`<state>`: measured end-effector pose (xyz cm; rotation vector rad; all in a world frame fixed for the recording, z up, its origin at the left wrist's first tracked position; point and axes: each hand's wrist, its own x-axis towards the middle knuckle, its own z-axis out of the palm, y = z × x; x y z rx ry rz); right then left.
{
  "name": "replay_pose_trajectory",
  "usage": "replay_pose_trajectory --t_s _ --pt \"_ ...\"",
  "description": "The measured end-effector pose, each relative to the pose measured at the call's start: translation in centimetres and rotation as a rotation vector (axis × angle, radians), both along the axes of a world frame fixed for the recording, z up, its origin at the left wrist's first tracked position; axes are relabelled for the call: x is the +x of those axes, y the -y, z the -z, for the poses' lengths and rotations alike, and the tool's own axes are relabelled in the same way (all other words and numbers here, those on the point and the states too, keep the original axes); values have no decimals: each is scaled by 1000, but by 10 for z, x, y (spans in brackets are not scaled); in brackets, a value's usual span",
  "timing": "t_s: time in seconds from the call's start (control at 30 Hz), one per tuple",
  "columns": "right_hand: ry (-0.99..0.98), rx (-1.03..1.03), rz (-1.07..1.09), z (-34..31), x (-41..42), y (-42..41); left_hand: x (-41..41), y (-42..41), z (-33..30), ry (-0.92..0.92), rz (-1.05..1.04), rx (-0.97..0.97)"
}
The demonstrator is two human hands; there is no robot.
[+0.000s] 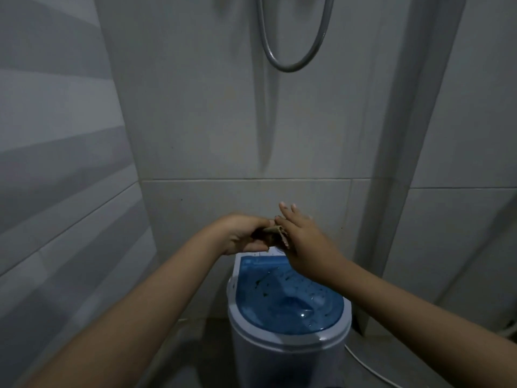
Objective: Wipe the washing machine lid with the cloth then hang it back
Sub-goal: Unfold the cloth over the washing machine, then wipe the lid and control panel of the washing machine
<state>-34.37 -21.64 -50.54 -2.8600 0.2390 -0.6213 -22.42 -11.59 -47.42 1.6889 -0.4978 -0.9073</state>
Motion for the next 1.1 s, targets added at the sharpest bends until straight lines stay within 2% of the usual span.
replay_pose_trajectory --t_s 0.13,0.17,0.23,0.3,0.43,0.53,0.67,0.87,1.1 --pt "-18 67 -29 8 11 1 9 -12 12 57 -3 93" --pt "-16 82 -22 11 16 3 13 -15 18 129 -13 127" --pt "-14 95 12 22 30 11 29 -25 36 396 12 205" --pt "-23 122 82 31 47 22 41 -38 56 624 132 338" --pt "-140 157 142 40 84 37 52 -62 101 772 386 623" --pt "-189 94 156 46 113 42 59 -69 133 843 546 713" --pt "-277 -28 136 62 148 45 73 -64 164 838 650 677" --pt "-366 -126 127 96 172 51 81 -54 191 876 622 489" --pt "-437 -188 18 109 174 41 83 -51 202 882 619 478"
